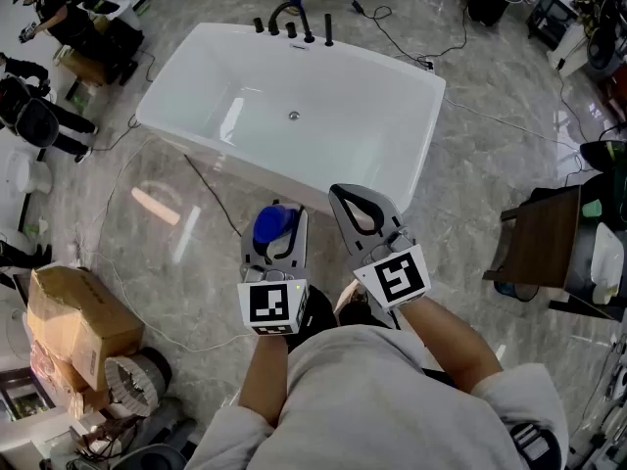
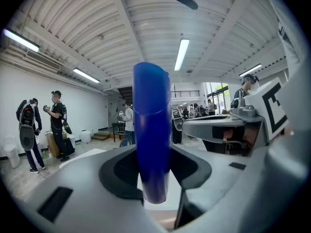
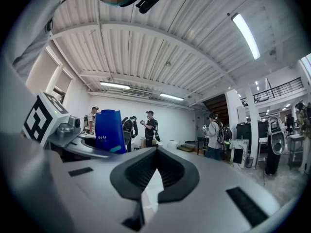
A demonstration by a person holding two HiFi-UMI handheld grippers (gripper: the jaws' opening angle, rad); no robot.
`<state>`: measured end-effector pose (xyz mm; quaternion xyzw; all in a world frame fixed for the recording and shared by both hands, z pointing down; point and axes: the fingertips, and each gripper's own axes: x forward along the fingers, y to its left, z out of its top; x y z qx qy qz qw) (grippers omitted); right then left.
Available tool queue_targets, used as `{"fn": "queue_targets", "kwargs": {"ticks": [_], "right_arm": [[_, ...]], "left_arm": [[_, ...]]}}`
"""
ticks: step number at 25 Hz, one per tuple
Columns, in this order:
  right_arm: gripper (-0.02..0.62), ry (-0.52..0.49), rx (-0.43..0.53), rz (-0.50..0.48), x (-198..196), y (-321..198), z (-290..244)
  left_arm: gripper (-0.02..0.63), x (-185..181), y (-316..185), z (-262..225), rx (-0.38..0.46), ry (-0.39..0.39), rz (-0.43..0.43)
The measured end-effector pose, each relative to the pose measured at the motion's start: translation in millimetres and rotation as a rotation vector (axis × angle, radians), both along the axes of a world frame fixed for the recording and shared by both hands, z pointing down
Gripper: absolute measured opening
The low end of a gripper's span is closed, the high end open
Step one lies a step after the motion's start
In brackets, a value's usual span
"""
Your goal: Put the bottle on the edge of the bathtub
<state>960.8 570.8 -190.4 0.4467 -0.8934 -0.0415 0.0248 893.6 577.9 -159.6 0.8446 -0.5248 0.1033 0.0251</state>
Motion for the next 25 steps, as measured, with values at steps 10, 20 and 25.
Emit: {"fn": "queue_targets", "kwargs": {"ticks": [10, 20, 25], "right_arm": [[0.006, 0.011, -0.010, -0.131, -70, -3, 5], [0.006, -0.011, -0.045, -0.309, -156, -2, 17], [0.006, 0.010, -0.059, -0.385, -200, -3, 25]], "left_arm": [[0.170, -65, 3, 4, -0.013, -0.029, -0.106], [0.170, -143, 13, 14, -0.045, -0.058, -0.241], [0.170, -186, 16, 20, -0.054, -0.060, -0.304]]}}
